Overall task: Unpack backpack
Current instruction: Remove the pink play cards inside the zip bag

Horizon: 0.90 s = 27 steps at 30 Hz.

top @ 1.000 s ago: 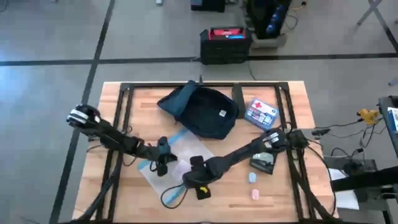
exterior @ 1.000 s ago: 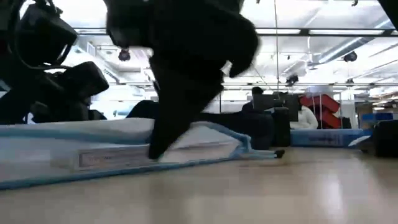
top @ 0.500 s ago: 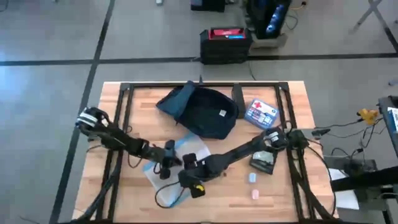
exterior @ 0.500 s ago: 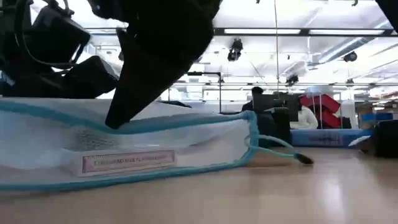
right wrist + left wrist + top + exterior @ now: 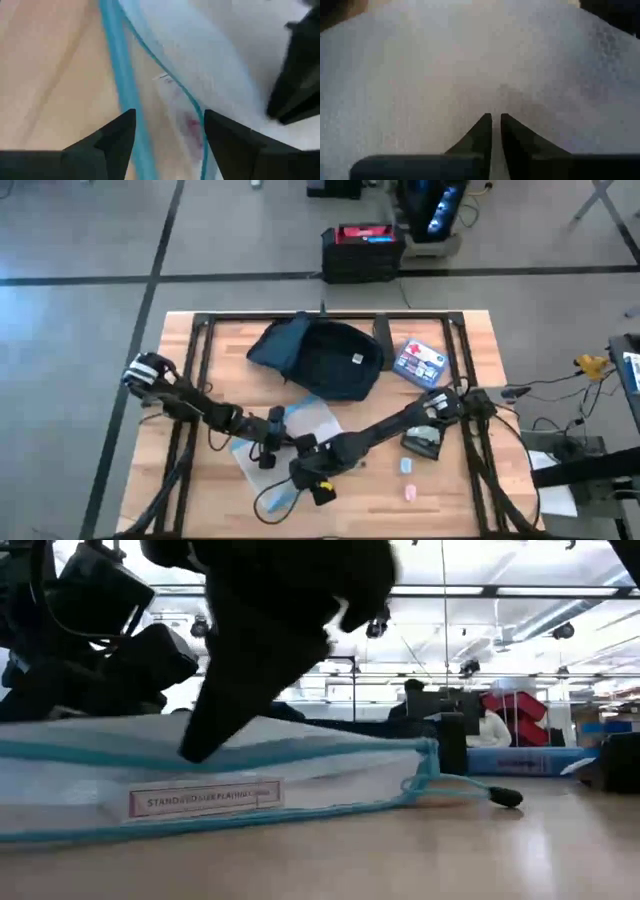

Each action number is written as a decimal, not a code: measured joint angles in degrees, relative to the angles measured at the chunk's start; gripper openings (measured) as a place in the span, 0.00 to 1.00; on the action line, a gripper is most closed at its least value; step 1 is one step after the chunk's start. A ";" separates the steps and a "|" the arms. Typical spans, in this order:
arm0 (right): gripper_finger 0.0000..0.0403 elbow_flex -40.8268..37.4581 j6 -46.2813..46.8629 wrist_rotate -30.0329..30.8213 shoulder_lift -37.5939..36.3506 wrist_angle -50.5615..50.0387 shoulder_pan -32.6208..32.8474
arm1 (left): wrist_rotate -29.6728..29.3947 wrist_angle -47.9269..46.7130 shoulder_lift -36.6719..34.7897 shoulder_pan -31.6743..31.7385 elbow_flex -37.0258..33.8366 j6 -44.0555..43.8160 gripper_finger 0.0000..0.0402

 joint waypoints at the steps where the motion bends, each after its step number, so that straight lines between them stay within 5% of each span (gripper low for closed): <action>1: 0.57 0.00 0.80 0.02 -0.14 -0.91 0.25 | -0.08 -0.09 0.00 0.02 0.00 0.00 0.06; 17: 0.52 -0.74 12.77 0.28 -0.01 -17.05 2.66 | -0.40 -0.13 -0.04 0.07 0.00 -0.22 0.06; 27: 0.55 -0.52 2.65 13.70 0.74 -10.29 1.61 | -0.45 0.00 -0.07 0.13 -0.02 -0.22 0.06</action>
